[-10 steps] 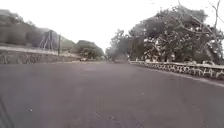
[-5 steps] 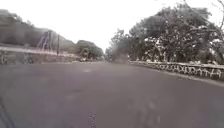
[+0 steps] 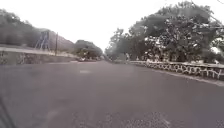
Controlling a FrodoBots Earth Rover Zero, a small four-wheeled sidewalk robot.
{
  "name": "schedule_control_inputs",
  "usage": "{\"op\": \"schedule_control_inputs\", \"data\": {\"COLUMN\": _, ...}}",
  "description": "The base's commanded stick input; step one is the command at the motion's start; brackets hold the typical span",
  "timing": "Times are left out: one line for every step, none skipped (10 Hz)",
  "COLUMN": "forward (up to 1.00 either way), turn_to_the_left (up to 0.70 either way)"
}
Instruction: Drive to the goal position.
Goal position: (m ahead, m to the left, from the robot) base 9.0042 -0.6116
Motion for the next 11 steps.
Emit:
{"op": "schedule_control_inputs", "data": {"forward": 0.85, "turn_to_the_left": 0.00}}
{"op": "schedule_control_inputs", "data": {"forward": 0.85, "turn_to_the_left": 0.00}}
{"op": "schedule_control_inputs", "data": {"forward": 0.85, "turn_to_the_left": 0.00}}
{"op": "schedule_control_inputs", "data": {"forward": 0.85, "turn_to_the_left": 0.00}}
{"op": "schedule_control_inputs", "data": {"forward": 0.85, "turn_to_the_left": 0.00}}
{"op": "schedule_control_inputs", "data": {"forward": 0.85, "turn_to_the_left": 0.00}}
{"op": "schedule_control_inputs", "data": {"forward": 0.85, "turn_to_the_left": 0.00}}
{"op": "schedule_control_inputs", "data": {"forward": 0.85, "turn_to_the_left": 0.00}}
{"op": "schedule_control_inputs", "data": {"forward": 0.85, "turn_to_the_left": 0.00}}
{"op": "schedule_control_inputs", "data": {"forward": 0.85, "turn_to_the_left": 0.00}}
{"op": "schedule_control_inputs", "data": {"forward": 0.85, "turn_to_the_left": 0.00}}
